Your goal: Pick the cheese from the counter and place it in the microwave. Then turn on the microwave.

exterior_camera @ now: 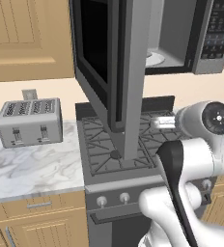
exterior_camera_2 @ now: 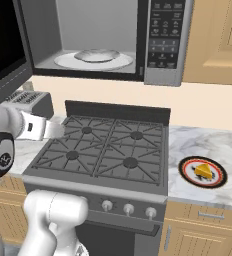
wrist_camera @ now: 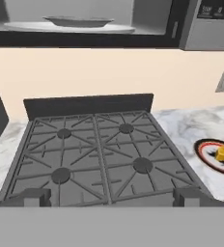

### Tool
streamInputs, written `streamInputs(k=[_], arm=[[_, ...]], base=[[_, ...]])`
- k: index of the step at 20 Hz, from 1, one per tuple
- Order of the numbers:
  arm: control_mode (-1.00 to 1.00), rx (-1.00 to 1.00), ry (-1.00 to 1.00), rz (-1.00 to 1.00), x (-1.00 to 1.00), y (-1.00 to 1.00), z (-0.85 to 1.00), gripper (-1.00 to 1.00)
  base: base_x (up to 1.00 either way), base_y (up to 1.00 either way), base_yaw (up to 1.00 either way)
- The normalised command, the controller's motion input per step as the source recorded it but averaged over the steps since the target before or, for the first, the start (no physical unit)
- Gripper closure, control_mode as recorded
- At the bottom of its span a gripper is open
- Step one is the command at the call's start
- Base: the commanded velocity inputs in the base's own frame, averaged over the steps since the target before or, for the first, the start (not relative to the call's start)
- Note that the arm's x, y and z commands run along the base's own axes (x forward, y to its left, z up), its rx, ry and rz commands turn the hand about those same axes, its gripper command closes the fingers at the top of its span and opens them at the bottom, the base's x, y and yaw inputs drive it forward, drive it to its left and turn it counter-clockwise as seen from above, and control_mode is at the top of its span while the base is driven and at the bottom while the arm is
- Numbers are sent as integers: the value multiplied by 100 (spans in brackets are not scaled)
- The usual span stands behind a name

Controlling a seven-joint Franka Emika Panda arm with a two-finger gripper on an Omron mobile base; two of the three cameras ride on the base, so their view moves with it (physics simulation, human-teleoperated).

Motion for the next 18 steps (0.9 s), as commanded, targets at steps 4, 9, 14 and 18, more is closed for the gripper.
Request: streamInputs(k=[4, 9, 14, 18], arm=[[-100, 3, 0, -7, 18, -54, -41, -100], [-100, 7, 0, 0, 15, -56, -43, -100], [-100, 7, 0, 0, 17, -65, -33, -100], [-100, 2, 1, 0, 20, -63, -34, -100]], base=[[0, 0, 0], [0, 0, 0], [0, 0, 0], [0, 0, 0]])
